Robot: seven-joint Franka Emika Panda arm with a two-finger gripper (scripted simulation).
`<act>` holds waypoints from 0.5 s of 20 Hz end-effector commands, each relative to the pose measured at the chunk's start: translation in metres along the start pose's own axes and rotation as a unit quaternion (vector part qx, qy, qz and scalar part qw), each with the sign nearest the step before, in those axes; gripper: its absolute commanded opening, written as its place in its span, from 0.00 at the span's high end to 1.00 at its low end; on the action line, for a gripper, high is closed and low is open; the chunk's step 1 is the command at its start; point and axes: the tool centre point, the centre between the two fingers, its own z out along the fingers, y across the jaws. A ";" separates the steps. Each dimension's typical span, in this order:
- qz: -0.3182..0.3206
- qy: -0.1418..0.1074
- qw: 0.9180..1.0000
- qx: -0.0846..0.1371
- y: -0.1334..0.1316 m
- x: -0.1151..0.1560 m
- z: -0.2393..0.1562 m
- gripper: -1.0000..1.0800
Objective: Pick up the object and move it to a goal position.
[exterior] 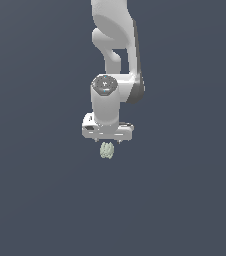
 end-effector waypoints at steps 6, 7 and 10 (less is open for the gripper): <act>0.007 0.004 1.000 0.002 0.006 0.002 0.026 0.04; 0.007 0.005 1.000 0.002 0.006 0.002 0.027 0.04; 0.007 0.004 1.000 0.002 0.006 0.001 0.027 0.04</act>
